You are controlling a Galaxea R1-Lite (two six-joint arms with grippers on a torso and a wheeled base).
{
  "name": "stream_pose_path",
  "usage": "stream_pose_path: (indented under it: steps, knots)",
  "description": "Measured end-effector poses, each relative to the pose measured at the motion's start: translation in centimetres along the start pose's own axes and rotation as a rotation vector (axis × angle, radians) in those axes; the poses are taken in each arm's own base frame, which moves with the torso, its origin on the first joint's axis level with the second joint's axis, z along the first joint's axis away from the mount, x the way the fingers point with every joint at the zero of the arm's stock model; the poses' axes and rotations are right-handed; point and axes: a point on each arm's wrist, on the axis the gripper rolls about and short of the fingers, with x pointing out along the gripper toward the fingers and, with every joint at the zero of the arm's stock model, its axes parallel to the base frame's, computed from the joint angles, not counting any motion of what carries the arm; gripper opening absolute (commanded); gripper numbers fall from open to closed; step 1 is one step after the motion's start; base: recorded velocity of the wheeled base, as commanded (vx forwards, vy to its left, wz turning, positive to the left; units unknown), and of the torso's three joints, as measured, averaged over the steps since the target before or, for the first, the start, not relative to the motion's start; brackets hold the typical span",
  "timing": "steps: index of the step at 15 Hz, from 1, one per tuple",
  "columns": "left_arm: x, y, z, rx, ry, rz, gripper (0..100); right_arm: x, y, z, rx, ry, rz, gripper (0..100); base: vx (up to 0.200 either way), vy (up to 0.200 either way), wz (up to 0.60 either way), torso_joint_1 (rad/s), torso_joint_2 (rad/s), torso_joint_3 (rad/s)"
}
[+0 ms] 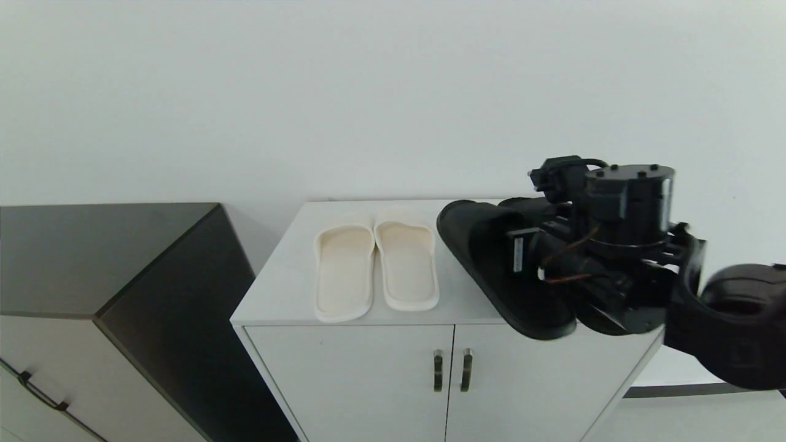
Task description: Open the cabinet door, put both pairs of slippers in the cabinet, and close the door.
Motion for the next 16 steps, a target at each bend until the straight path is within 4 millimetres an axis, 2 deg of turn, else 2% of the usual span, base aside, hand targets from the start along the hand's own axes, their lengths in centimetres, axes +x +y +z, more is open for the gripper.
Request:
stream_pose_path:
  steps: [3,6,8,14,16]
  knots:
    - [0.0,0.0,0.0,0.000,0.000,0.000,0,-5.4,-0.7,-1.0,-0.002,0.036,0.294,0,0.000,0.000,0.00,0.000,0.00,0.000]
    - [0.0,0.0,0.0,0.001,0.000,-0.001,0,-8.1,-1.2,-0.9,0.033,0.052,0.415,0,0.000,0.000,0.00,0.000,0.00,0.000]
    - [0.0,0.0,0.0,0.000,0.000,0.000,0,-8.8,-1.5,-1.0,0.035,0.053,0.452,0,0.000,0.000,0.00,0.000,0.00,0.000]
    - [0.0,0.0,0.0,0.001,0.000,-0.001,0,-9.2,-1.7,-1.6,0.030,0.068,0.470,0,-0.200,0.000,0.00,0.000,0.00,0.005]
    - [0.0,0.0,0.0,0.000,0.000,0.000,0,-9.3,-1.8,-1.9,0.027,0.078,0.465,0,0.000,0.000,0.00,0.000,0.00,0.000]
